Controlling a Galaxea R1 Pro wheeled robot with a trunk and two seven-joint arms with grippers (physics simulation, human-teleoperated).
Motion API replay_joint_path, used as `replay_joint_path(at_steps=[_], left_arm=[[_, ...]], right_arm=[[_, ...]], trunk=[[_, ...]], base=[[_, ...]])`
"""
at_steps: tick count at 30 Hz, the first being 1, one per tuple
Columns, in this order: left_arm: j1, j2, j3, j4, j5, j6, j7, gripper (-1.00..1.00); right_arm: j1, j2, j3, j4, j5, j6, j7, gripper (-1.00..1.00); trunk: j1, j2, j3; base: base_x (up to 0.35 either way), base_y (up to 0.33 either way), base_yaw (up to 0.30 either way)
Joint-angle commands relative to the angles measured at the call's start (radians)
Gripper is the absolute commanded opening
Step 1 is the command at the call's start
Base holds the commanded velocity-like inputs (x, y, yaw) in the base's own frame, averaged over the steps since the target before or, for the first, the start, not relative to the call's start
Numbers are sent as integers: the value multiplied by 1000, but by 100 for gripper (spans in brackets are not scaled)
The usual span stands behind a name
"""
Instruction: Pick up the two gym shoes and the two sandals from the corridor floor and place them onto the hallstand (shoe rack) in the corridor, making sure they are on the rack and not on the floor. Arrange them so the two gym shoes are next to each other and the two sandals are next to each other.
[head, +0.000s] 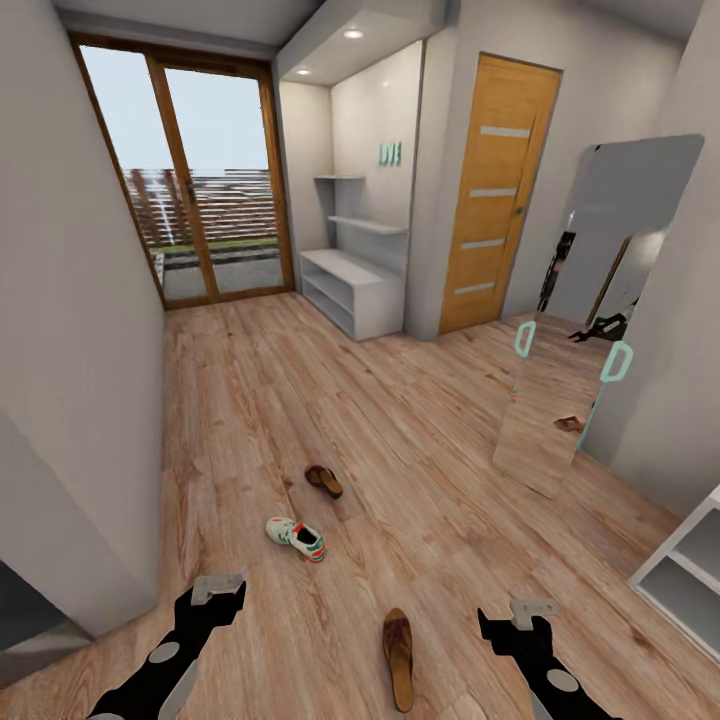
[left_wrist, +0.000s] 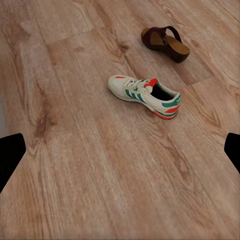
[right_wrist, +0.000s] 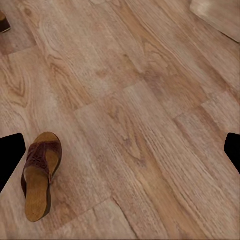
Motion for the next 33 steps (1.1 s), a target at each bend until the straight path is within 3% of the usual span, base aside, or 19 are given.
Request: replay_joint_path(at_steps=[1, 33], left_arm=[[-1, 0, 2, 1, 2, -3, -2, 100], [-1, 0, 2, 11, 3, 0, -13, 100]], right_arm=[[-1, -1, 0, 1, 0, -3, 0, 100], [-1, 0, 1, 1, 1, -3, 8, 100]], trunk=[[0, 0, -1], [123, -224, -102]], base=[[0, 0, 16], [0, 0, 1]])
